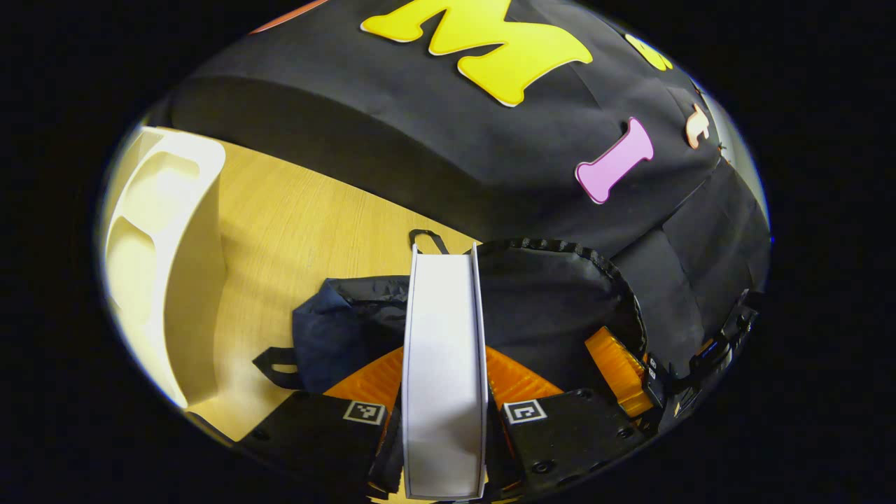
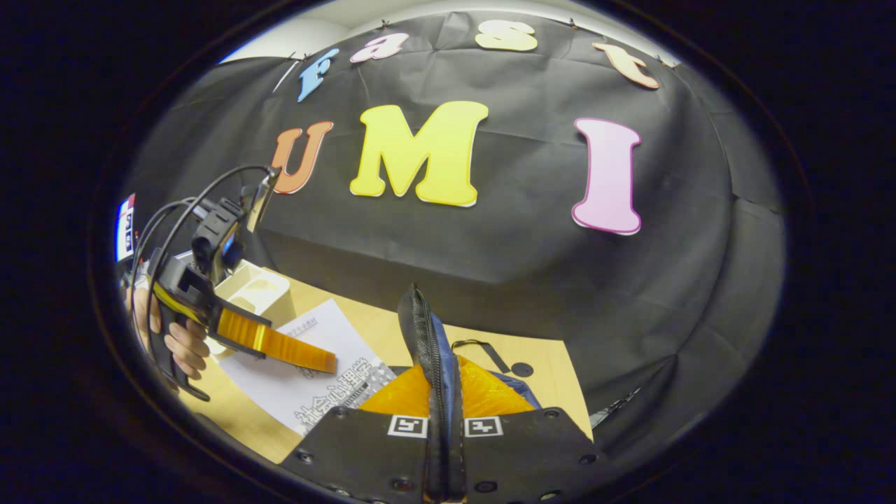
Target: Open the schoolbag, grab two books from the bookshelf and put them into the schoolbag.
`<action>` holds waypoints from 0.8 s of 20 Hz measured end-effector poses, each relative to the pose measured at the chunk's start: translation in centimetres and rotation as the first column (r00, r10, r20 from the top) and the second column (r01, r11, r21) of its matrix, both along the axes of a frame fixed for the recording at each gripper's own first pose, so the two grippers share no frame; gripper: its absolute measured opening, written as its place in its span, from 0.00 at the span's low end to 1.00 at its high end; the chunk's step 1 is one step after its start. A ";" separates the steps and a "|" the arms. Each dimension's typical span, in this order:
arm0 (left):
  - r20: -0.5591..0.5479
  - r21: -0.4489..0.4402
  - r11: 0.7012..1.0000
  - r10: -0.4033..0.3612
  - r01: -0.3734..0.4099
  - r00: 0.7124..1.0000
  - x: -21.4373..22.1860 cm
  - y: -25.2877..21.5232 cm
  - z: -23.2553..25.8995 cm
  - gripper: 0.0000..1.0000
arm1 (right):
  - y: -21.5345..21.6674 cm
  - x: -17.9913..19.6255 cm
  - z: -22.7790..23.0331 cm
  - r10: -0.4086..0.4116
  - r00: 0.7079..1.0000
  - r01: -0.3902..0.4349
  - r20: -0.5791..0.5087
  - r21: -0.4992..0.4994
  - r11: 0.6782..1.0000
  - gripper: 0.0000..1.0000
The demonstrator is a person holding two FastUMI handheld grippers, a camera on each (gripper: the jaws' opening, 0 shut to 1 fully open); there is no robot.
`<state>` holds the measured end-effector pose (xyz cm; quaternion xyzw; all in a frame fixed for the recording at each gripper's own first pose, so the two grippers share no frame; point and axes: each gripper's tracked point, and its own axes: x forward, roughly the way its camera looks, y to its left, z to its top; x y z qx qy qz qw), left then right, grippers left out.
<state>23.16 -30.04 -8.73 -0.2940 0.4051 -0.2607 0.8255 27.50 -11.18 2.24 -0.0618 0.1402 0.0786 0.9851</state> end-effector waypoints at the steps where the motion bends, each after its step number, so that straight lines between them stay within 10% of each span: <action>1: -0.013 -0.027 1.000 0.015 -0.016 1.000 0.1 -0.1 -0.2 0.47 | 0.2 0.2 0.3 0.001 1.000 -0.001 0.003 0.002 1.000 0.05; 16: -0.175 -0.416 0.889 0.128 -0.191 0.976 3.7 -8.0 -6.9 0.48 | 4.6 0.3 1.4 0.093 0.996 -0.094 0.017 0.055 0.994 0.04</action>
